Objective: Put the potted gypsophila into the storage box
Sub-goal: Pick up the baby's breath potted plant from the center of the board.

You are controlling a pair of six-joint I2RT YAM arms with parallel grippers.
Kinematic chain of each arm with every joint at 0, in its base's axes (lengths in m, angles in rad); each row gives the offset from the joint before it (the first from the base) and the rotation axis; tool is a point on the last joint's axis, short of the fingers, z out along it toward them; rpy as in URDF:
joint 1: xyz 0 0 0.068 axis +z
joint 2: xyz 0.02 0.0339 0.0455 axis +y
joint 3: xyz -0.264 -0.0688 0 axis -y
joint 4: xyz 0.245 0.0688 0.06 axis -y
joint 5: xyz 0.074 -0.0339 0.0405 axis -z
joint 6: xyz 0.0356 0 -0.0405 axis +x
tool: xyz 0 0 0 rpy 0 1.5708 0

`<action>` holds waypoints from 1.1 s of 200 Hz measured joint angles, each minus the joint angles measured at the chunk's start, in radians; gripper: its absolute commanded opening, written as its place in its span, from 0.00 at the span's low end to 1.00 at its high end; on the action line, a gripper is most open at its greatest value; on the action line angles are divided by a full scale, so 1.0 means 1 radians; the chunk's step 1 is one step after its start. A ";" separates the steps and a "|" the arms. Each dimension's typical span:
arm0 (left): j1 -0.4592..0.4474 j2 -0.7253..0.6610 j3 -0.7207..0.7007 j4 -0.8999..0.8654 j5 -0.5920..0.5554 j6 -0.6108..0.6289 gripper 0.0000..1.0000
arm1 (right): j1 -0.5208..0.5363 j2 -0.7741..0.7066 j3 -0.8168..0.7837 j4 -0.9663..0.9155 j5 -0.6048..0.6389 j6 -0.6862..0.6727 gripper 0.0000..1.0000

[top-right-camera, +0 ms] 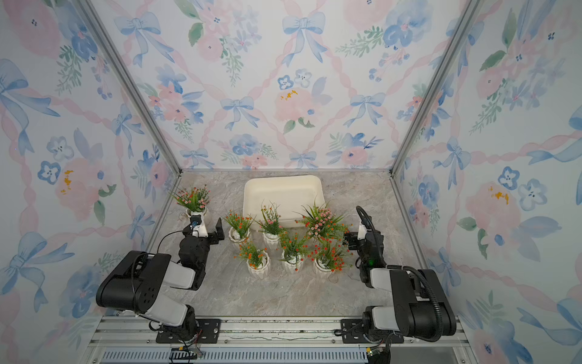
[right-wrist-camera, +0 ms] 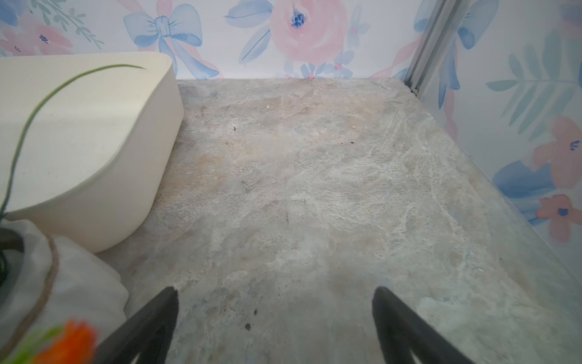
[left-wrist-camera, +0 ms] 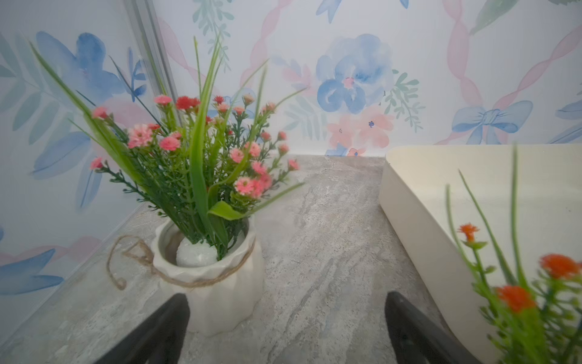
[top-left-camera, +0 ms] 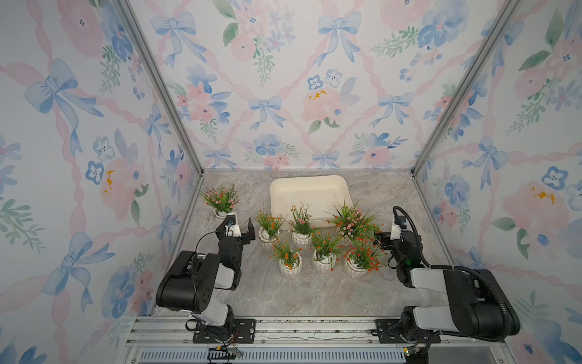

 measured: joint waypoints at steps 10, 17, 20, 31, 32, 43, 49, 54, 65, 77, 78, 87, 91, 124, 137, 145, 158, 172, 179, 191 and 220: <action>0.000 0.000 0.000 0.000 0.000 0.000 0.98 | 0.000 0.000 0.000 0.000 0.000 0.000 0.97; 0.000 0.000 0.000 0.000 0.000 0.000 0.98 | 0.001 0.000 0.000 0.000 0.000 0.000 0.97; 0.000 0.000 0.000 0.000 0.000 0.000 0.98 | 0.001 0.000 0.000 0.000 0.000 0.000 0.97; 0.000 0.000 0.000 0.000 0.000 0.000 0.98 | 0.001 0.000 0.000 0.000 0.000 0.000 0.97; 0.000 0.000 0.000 0.000 0.000 0.000 0.98 | 0.001 0.000 0.000 0.000 0.000 0.000 0.97; 0.000 0.000 0.000 0.000 0.000 0.000 0.98 | 0.001 0.000 0.000 0.000 0.000 0.000 0.97; 0.000 0.000 0.000 0.000 0.000 0.000 0.98 | 0.001 0.000 0.000 0.000 0.000 0.000 0.97; 0.000 0.000 0.000 0.000 0.000 0.000 0.98 | 0.001 0.000 0.000 0.000 0.000 0.000 0.97; 0.000 0.000 0.000 0.000 0.000 0.000 0.98 | 0.001 0.000 0.000 0.000 0.000 0.000 0.97; 0.000 0.000 0.000 0.000 0.000 0.000 0.98 | 0.000 0.000 0.000 0.000 0.000 0.000 0.97; 0.000 0.000 0.000 0.000 0.000 0.000 0.98 | 0.000 0.000 0.000 0.000 0.000 0.000 0.97; 0.000 0.000 0.000 0.000 0.000 0.000 0.98 | 0.000 0.000 0.000 0.000 0.000 0.000 0.97; 0.000 0.000 0.000 0.000 0.000 0.000 0.98 | 0.000 0.000 0.000 0.000 0.000 0.000 0.97; 0.000 0.000 0.000 0.000 0.000 0.000 0.98 | -0.009 0.000 0.000 0.000 0.000 0.004 0.97; 0.000 0.000 0.000 0.000 0.000 0.000 0.98 | -0.011 0.000 0.000 0.000 0.000 0.004 0.97; 0.000 0.000 0.000 0.000 0.000 0.000 0.98 | -0.011 0.000 0.000 0.000 0.000 0.005 0.97; 0.000 0.000 0.000 0.000 0.000 0.000 0.98 | -0.011 0.000 0.000 0.000 0.000 0.004 0.97; 0.000 0.000 0.000 0.000 0.004 0.000 0.98 | -0.011 0.000 0.000 0.000 0.000 0.004 0.97; 0.000 0.000 0.000 0.000 0.009 0.000 0.98 | -0.011 0.000 0.000 0.000 0.001 0.004 0.97; 0.000 0.000 0.000 0.000 0.016 0.000 0.98 | -0.011 0.000 0.000 0.000 0.001 0.004 0.97; 0.000 0.000 0.000 0.000 0.036 0.004 0.98 | -0.010 0.000 0.000 0.000 0.001 0.004 0.97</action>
